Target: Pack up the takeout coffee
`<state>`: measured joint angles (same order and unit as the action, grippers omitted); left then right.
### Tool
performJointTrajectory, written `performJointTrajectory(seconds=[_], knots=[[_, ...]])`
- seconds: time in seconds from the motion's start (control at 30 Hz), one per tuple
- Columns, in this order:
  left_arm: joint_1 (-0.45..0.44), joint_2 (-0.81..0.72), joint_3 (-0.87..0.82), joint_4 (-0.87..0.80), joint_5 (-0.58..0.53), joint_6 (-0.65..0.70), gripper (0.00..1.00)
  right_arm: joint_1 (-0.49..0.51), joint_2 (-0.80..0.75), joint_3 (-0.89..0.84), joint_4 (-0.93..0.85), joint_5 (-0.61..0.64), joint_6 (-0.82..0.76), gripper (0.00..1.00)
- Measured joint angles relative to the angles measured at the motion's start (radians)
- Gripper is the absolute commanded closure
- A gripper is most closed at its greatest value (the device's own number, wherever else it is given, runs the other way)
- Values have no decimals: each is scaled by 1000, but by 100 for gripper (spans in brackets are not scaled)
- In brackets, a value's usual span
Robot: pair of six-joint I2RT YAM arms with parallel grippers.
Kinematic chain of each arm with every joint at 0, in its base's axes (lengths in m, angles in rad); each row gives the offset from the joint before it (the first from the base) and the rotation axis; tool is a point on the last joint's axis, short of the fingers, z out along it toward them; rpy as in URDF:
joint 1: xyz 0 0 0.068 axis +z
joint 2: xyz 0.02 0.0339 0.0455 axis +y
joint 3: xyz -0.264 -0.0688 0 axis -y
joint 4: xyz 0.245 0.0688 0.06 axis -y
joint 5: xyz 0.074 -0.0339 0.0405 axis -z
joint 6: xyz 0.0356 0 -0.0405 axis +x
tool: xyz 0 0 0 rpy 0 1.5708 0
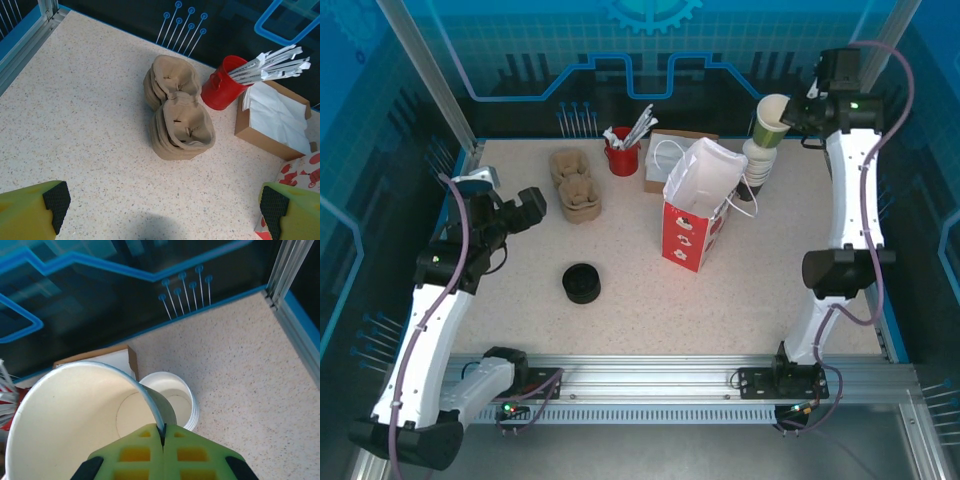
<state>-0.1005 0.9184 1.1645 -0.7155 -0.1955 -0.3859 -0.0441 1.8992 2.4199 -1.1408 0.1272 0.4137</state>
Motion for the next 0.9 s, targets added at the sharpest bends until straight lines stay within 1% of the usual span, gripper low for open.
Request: performJointTrajectory(seconds=[0.2,0.37,0.6,0.83,0.9], knots=[[0,-45,20,-41,62,-1,1,0,-148,-25,-64,14,-25,100],[-1,-81,19,-69,131,-2,1,-3,-330,-195,-98,31,-43,100],[-2,-136,-21,-92,210,-27,2,-24,-635,-576,-116,34,-56,100],[-23,-177,-114,-104,256,-65,3,-21,-874,-963,-79,-60,-56,100],[-32,-182,-140,-106,261,-80,4,-3,-932,-1067,-58,-80,-56,100]])
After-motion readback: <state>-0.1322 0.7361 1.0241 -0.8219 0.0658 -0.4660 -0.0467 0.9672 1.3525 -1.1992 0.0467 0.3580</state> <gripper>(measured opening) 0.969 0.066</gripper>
